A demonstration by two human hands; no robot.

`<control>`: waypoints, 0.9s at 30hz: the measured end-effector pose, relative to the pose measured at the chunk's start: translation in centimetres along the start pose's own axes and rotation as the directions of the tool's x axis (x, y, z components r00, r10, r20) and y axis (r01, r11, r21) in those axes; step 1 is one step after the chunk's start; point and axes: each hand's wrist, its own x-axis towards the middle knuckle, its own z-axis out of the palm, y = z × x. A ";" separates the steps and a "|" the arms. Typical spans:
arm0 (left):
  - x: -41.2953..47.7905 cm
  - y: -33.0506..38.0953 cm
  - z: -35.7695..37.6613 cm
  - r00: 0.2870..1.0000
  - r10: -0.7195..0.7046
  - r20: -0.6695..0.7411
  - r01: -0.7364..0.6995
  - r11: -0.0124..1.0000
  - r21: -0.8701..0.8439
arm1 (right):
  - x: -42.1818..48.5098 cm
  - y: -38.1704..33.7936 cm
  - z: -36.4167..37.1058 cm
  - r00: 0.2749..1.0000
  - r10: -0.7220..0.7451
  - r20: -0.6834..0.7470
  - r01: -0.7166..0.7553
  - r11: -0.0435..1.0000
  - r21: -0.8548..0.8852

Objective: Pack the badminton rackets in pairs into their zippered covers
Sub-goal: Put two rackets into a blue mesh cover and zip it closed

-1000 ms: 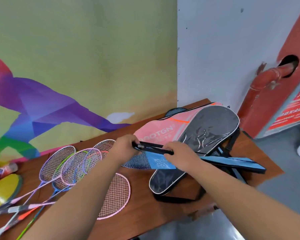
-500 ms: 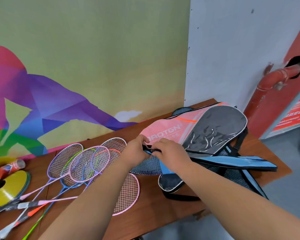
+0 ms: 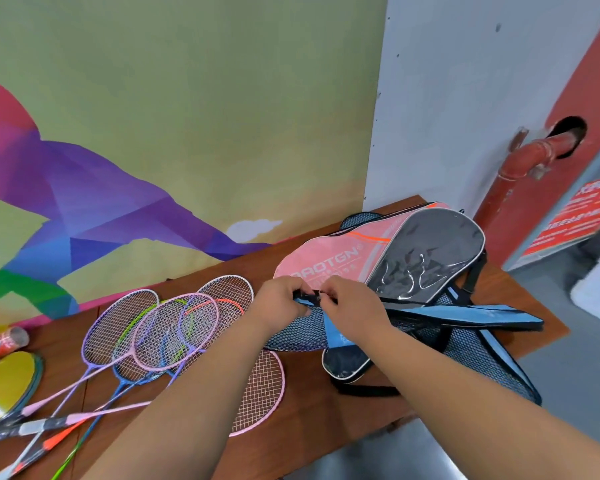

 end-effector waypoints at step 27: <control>3.5 6.0 4.0 0.957 0.172 0.234 -0.282 0.745 0.605 | -0.6 3.3 -3.5 0.904 0.421 -0.076 -0.408 0.901 0.147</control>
